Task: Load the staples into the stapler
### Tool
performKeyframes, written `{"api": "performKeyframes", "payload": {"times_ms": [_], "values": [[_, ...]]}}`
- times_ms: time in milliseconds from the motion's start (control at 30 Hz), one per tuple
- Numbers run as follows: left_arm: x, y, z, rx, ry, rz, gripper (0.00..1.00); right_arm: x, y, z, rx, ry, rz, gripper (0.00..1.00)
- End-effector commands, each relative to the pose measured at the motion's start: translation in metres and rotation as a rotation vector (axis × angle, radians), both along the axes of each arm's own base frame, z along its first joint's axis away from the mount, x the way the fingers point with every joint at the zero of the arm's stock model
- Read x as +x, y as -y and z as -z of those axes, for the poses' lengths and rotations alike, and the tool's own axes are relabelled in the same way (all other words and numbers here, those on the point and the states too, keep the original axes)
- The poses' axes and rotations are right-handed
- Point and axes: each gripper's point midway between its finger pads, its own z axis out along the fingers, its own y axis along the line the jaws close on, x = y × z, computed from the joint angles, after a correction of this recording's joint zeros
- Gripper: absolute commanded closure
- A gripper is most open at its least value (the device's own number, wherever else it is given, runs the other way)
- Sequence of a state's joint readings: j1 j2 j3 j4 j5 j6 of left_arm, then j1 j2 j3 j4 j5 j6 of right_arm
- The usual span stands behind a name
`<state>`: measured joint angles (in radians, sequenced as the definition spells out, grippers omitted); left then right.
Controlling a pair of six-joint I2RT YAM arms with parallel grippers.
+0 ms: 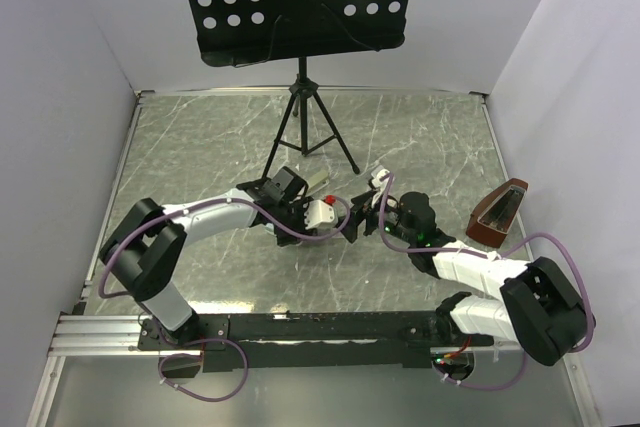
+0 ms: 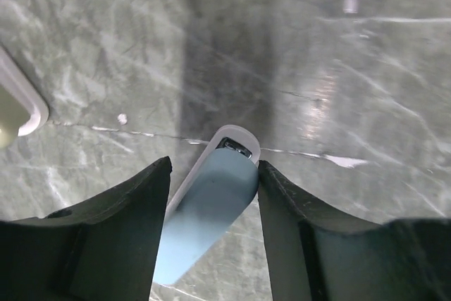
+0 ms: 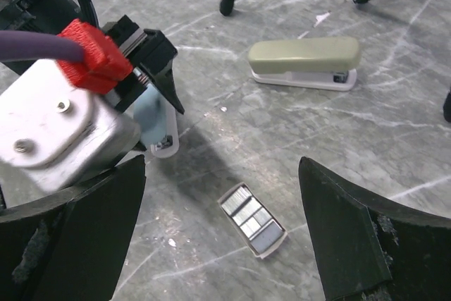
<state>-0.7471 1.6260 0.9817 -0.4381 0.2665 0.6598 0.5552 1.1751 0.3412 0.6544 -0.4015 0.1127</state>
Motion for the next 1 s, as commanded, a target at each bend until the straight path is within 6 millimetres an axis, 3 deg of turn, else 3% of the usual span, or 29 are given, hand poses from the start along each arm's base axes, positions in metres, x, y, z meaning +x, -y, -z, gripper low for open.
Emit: {"api": "performKeyframes", "payload": {"times_ms": [0, 100, 433, 967], "values": [[0.029, -0.001, -0.002, 0.002, 0.047, -0.145, 0.43, 0.006, -0.006, -0.02, 0.034, 0.056, -0.016, 0.04], [0.039, -0.002, -0.006, -0.02, 0.024, -0.196, 0.43, 0.006, -0.007, -0.019, 0.032, 0.05, -0.017, 0.04], [0.038, 0.004, -0.017, -0.086, 0.004, -0.178, 0.43, 0.006, -0.008, -0.019, 0.031, 0.049, -0.025, 0.04], [0.043, 0.014, -0.014, -0.116, -0.022, -0.193, 0.43, 0.005, -0.01, -0.019, 0.032, 0.044, -0.036, 0.04]]}}
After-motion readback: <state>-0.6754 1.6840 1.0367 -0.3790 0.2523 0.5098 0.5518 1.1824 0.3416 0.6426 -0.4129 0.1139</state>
